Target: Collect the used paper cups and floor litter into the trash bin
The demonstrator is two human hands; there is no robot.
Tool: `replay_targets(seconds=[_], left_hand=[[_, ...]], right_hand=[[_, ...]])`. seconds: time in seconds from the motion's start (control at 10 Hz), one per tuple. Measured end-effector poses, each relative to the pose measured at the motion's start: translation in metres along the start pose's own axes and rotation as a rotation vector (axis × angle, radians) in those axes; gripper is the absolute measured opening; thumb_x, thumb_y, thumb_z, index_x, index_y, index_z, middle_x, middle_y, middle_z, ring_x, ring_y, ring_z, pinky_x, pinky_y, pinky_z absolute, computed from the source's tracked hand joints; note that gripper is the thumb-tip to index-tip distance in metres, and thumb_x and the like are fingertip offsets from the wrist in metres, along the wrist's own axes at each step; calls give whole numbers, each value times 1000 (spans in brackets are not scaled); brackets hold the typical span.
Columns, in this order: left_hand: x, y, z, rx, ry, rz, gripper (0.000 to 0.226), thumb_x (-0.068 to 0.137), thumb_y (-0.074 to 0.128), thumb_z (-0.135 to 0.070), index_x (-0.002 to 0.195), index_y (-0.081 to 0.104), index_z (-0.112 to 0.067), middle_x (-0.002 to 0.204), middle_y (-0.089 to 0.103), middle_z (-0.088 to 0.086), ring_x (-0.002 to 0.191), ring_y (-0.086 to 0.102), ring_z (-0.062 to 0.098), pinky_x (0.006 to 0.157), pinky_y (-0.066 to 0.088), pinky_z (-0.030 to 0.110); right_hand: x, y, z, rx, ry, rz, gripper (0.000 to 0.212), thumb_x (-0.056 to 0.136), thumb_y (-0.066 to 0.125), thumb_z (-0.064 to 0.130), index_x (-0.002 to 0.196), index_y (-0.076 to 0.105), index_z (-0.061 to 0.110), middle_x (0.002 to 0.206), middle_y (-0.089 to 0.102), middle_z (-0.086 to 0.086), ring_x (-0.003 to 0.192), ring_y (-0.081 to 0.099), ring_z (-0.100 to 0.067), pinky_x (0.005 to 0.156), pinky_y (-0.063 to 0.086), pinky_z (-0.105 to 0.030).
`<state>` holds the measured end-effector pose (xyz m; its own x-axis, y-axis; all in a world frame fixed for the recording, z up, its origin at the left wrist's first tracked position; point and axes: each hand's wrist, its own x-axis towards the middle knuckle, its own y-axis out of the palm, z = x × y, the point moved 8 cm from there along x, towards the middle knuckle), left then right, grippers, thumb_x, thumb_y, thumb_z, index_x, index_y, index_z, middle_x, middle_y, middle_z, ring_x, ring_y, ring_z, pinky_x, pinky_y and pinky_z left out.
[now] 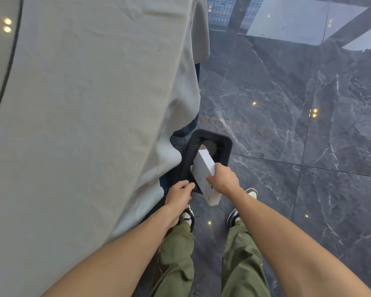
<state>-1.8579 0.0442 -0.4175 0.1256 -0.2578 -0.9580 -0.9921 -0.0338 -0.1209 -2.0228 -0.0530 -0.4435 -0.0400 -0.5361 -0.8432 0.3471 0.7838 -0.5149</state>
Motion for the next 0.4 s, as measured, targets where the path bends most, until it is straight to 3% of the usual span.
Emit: replay_targets(seconds=[0.1, 0.2, 0.3, 0.4], left_hand=[[14, 7, -2, -2, 8, -3, 6, 101, 56, -34, 103, 61, -36, 104, 63, -4, 98, 61, 15, 85, 51, 33], [32, 21, -4, 47, 27, -14, 16, 94, 52, -41, 98, 67, -37, 109, 65, -7, 107, 62, 18, 101, 51, 38], [45, 28, -2, 114, 27, -24, 59, 85, 46, -51, 142, 57, -41, 138, 63, -6, 126, 60, 24, 109, 51, 49], [44, 30, 0, 139, 18, -25, 59, 92, 45, -44, 150, 50, -37, 145, 60, -2, 130, 59, 29, 111, 49, 50]], right_hand=[[16, 2, -6, -3, 45, -63, 30, 99, 60, 25, 122, 52, 7, 121, 63, -16, 95, 62, -34, 73, 49, -40], [30, 2, -10, 165, 74, -108, 45, 100, 63, 33, 130, 47, 3, 133, 52, -19, 112, 60, -39, 87, 50, -44], [27, 8, -8, 382, 34, -107, 60, 100, 55, 40, 145, 39, 4, 143, 46, -17, 122, 56, -35, 94, 49, -44], [19, 9, -10, 347, -29, -123, 47, 101, 49, 33, 139, 45, 6, 139, 51, -16, 115, 59, -34, 91, 51, -46]])
